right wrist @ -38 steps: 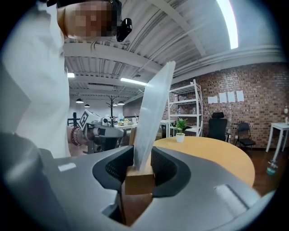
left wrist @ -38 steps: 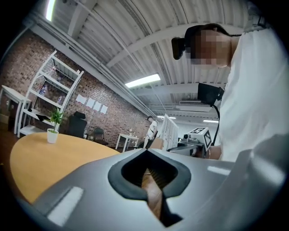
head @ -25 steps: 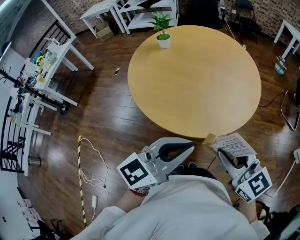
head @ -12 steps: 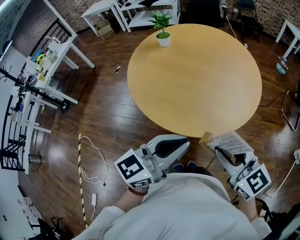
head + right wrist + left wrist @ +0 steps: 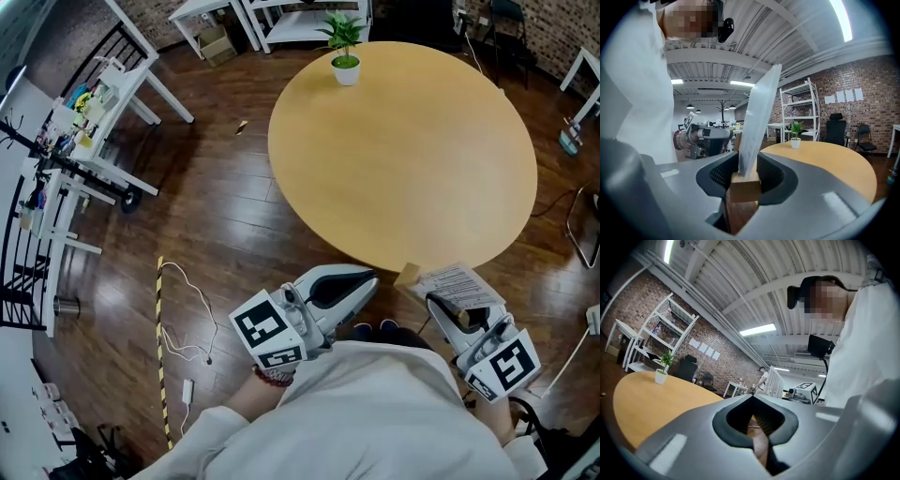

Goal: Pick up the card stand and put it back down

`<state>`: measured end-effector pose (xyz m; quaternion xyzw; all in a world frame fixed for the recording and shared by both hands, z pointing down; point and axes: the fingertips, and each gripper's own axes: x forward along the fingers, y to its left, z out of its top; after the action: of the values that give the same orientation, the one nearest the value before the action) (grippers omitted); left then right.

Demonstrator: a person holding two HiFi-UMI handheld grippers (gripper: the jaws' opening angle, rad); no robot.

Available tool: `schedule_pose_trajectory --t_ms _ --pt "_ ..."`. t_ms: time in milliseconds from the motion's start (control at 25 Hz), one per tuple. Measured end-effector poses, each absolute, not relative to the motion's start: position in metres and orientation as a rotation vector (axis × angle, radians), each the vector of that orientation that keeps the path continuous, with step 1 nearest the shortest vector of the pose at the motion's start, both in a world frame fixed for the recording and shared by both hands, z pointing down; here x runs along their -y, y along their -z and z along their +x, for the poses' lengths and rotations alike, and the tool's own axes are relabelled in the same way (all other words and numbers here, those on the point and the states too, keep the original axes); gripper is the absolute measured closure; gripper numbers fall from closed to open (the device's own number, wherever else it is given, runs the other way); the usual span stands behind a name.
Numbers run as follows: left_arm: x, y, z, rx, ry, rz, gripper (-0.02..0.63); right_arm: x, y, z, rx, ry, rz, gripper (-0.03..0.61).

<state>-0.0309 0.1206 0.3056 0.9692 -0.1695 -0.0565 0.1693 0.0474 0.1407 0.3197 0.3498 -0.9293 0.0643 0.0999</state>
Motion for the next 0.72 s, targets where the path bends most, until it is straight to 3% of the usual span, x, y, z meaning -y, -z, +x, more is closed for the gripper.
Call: schedule_pose_trajectory --t_ms 400,720 --pt "-0.072 -0.319 -0.063 0.679 0.169 2.757 0.621 -0.073 -0.325 0.056 2.715 -0.2 1.071 0.449" --pt "0.03 -0.322 -0.086 1.02 0.194 2.627 0.621 0.076 -0.394 0.11 2.623 -0.294 1.027 0.449"
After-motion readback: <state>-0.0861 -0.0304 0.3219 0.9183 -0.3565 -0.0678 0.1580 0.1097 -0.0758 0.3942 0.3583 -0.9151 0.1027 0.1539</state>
